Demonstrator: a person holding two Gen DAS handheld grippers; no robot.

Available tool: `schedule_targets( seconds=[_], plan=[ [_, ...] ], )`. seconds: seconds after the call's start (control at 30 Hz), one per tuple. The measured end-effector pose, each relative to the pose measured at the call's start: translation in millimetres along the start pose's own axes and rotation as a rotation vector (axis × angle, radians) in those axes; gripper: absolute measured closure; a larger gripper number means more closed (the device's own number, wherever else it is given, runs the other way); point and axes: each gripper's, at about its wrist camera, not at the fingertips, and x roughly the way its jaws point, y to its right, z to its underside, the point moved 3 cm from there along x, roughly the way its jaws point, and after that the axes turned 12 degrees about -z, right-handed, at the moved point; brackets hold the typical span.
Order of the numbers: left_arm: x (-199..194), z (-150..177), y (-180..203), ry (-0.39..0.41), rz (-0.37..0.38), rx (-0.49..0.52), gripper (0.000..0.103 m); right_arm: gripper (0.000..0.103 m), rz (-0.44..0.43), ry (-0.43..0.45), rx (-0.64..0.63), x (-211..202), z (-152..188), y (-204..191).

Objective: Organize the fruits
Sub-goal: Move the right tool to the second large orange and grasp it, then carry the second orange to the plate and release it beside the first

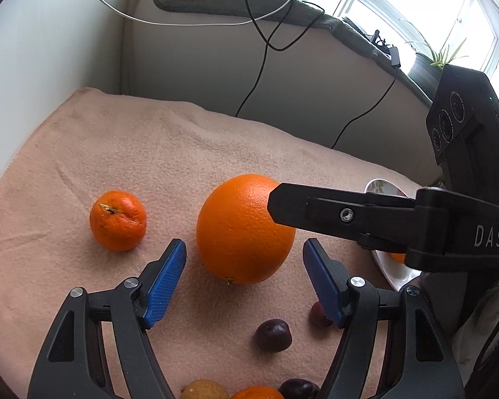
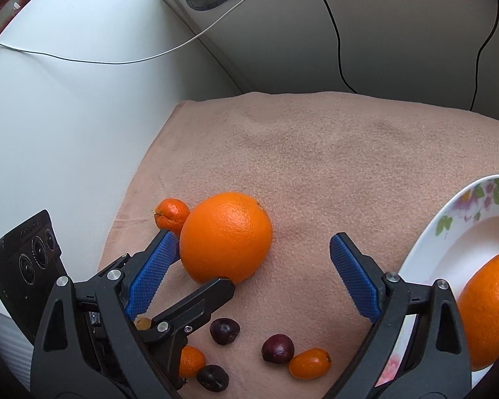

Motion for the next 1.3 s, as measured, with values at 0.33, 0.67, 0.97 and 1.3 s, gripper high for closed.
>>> schedule_targets(
  seconds=[0.33, 0.67, 0.97, 1.3],
  plan=[
    [8, 1, -2, -0.022, 0.024, -0.013, 0.039, 0.010, -0.006, -0.019, -0.001, 18, -3, -4],
    [11, 0, -4, -0.027, 0.037, -0.017, 0.039, 0.023, -0.010, -0.057, -0.034, 25, -4, -9],
    [13, -1, -2, -0.030, 0.038, -0.018, 0.039, 0.028, -0.037, -0.086, -0.028, 43, -3, -11],
    [8, -1, 5, -0.017, 0.030, -0.010, 0.040, 0.029, -0.036, -0.066, -0.036, 30, 4, -11]
  ],
)
